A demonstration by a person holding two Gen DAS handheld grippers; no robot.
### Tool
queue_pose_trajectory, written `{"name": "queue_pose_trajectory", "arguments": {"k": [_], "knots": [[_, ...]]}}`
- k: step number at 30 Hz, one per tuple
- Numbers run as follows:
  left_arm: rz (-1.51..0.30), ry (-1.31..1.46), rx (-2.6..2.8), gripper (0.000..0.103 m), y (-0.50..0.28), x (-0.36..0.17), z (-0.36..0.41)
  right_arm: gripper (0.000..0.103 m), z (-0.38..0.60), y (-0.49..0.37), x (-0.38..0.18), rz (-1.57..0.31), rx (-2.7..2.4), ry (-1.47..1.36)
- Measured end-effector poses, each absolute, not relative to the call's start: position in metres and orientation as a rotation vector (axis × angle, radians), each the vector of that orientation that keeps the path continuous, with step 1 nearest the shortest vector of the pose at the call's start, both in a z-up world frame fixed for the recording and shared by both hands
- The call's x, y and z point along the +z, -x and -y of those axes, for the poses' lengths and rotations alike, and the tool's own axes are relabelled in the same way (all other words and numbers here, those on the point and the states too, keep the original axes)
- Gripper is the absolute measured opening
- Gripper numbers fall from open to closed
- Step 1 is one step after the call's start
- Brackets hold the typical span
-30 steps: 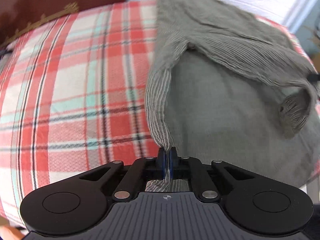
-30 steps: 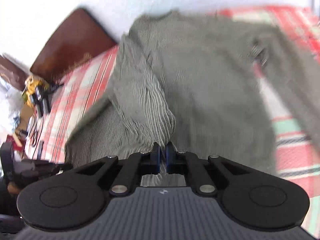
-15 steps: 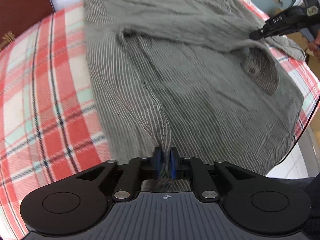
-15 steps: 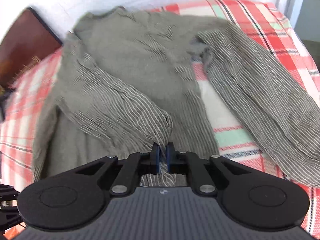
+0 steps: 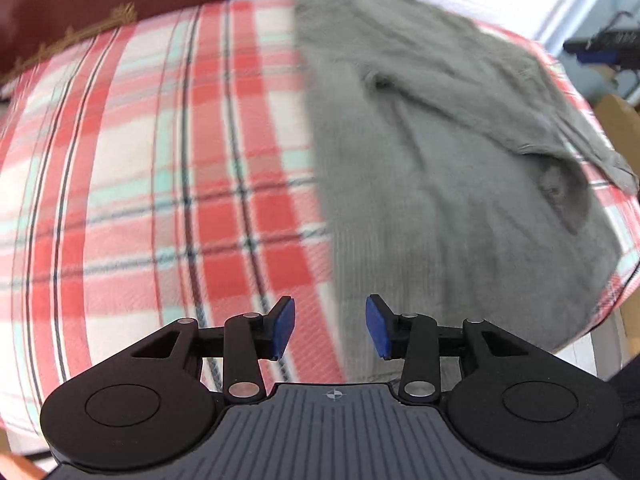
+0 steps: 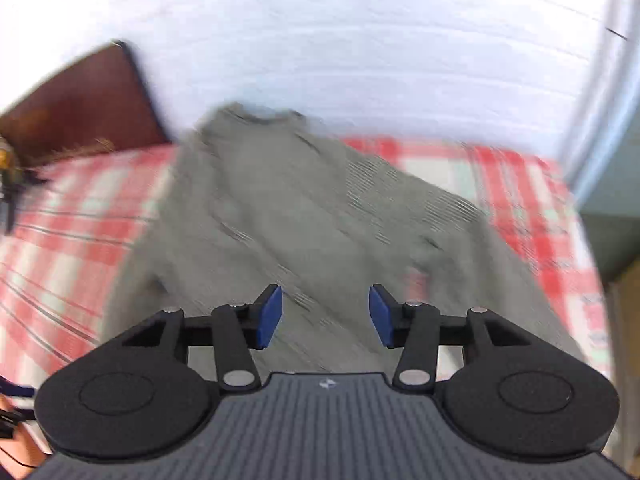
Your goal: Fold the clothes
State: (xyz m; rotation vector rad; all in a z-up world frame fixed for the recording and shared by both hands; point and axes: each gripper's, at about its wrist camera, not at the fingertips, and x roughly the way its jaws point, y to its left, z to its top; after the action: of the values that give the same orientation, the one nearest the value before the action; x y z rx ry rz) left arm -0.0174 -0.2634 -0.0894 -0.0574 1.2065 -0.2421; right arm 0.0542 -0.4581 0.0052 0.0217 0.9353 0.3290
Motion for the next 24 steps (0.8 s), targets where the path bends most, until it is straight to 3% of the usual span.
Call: {"name": "queue_pose_trajectory", "arguments": {"k": [13, 24], "knots": [[-1.255, 0.221, -0.175, 0.056, 0.018, -0.125, 0.263, 0.053, 0.346, -0.157, 0.009, -0.931, 0.677, 0.079], [-1.309, 0.206, -0.025, 0.059, 0.010, -0.130, 0.282, 0.055, 0.255, -0.269, -0.050, -0.962, 0.863, 0.382]]}}
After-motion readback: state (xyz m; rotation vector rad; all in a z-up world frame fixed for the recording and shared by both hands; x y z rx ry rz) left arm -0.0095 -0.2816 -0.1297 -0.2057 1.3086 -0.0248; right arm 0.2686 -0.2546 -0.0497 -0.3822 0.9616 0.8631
